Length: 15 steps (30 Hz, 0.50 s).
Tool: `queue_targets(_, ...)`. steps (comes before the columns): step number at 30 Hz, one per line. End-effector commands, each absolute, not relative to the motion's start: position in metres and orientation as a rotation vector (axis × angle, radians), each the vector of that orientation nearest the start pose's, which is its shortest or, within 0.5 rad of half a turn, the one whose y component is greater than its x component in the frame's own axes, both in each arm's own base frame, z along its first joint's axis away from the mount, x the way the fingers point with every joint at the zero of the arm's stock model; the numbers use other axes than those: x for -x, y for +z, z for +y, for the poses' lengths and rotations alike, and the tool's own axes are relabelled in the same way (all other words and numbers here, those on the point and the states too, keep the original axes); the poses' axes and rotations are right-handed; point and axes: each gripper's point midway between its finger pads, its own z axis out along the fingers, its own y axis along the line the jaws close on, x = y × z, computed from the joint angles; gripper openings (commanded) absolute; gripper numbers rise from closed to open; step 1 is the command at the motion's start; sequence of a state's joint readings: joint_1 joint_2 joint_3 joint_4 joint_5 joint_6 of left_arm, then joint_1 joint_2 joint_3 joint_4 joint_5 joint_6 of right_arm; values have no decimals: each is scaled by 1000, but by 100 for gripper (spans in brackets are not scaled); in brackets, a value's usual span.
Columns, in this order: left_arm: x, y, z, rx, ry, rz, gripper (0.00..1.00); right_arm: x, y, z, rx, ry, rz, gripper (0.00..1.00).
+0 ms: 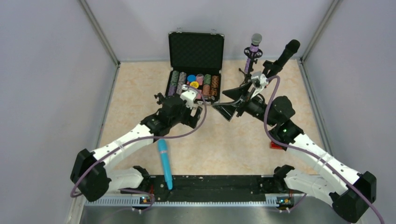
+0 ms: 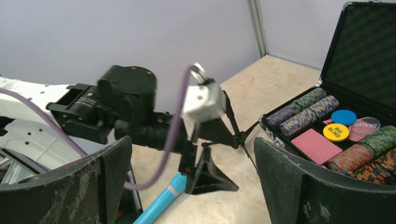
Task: Attach the microphones to the stand
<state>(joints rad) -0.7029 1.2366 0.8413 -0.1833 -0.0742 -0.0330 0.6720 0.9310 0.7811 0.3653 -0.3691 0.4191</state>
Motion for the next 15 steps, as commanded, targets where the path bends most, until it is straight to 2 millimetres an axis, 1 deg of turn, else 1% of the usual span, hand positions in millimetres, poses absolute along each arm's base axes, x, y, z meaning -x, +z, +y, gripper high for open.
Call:
queue_targets(1,-301,196,-212,-510,-314,1943,99,-220,359,278,509,1248,1382,99)
queue_targets(6,-306,229,-200,-448,-309,1879,99,-227,336,285,486,1270,1475,99)
queue_targets(11,-309,260,-200,-433,-337,1847,99,-236,319,283,436,1242,1544,99)
queue_targets(15,-316,281,-198,-377,-352,1837,99,-240,308,282,408,1223,1595,99)
